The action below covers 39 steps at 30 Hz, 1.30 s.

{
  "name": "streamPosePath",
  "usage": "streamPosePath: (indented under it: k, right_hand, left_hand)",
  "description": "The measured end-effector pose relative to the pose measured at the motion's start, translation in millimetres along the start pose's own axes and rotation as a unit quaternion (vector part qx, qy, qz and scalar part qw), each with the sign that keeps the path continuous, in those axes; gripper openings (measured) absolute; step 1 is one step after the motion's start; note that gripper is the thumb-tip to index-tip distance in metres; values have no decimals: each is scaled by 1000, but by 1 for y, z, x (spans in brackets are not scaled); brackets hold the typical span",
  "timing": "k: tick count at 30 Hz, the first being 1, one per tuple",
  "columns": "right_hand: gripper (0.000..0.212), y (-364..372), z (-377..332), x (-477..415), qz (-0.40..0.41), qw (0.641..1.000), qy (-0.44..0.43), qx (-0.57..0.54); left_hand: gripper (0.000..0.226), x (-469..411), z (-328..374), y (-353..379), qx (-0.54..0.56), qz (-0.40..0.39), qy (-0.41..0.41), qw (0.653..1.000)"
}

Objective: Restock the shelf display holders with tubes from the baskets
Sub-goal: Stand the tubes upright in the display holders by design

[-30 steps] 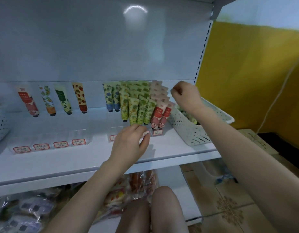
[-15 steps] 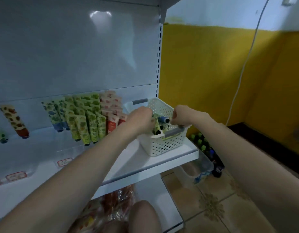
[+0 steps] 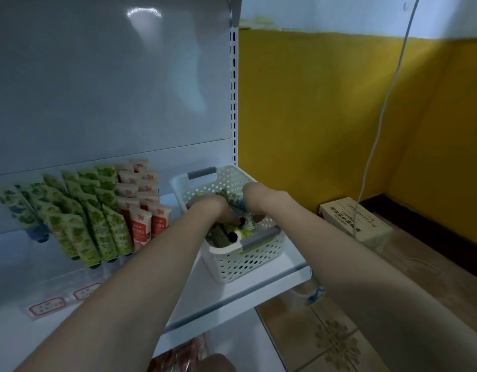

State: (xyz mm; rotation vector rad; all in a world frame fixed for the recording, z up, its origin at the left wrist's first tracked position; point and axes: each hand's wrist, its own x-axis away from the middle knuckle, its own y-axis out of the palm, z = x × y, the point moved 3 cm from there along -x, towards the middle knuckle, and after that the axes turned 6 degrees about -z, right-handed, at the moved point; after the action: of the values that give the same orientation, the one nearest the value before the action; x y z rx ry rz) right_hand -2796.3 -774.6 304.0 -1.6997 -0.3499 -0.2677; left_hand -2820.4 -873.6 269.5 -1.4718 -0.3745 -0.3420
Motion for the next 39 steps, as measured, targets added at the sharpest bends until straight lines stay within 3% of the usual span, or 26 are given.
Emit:
streamPosePath:
  k: [4,9,15,20,23,25,29,32,36,37,39]
  right_hand:
    - [35,-1,-7,-14,14,1000,-20,-11]
    - [29,0,-12,-15,-13,1000,-9,-13]
    - [28,2,-14,-17,-13,1000,-22,-6]
    - [26,-2,-13,-8,-19,999,-27,-13]
    - [23,-8,-10,0,-10,999,-18,-26]
    - [24,-14,-7,6,15,999,-26,-42]
    - [28,-23,6,18,57,992,-49,-106]
    - [33,-25,15,21,93,982,-52,-157]
    - [32,-23,20,22,110,969,-57,-211]
    - [31,-23,21,23,109,968,-57,-218]
    - [29,-24,22,24,109,967,-52,-224]
  left_hand:
    - [54,-5,-4,-6,3,33,-24,999]
    - [25,-11,-5,-7,-5,9,-28,1000]
    - [31,-8,-4,-5,-63,-19,27,997]
    - [39,-6,-2,-4,-119,-17,8,993]
    - [39,-3,0,-6,-168,15,13,986]
    - [33,0,0,-10,-170,79,34,982]
    - [17,5,-1,-26,-8,241,78,967]
    - [21,13,-6,-38,141,300,91,939]
    - [19,20,-15,-48,352,308,143,872]
    - [17,22,-17,-50,368,287,140,873]
    - [11,26,-17,-51,313,219,102,918]
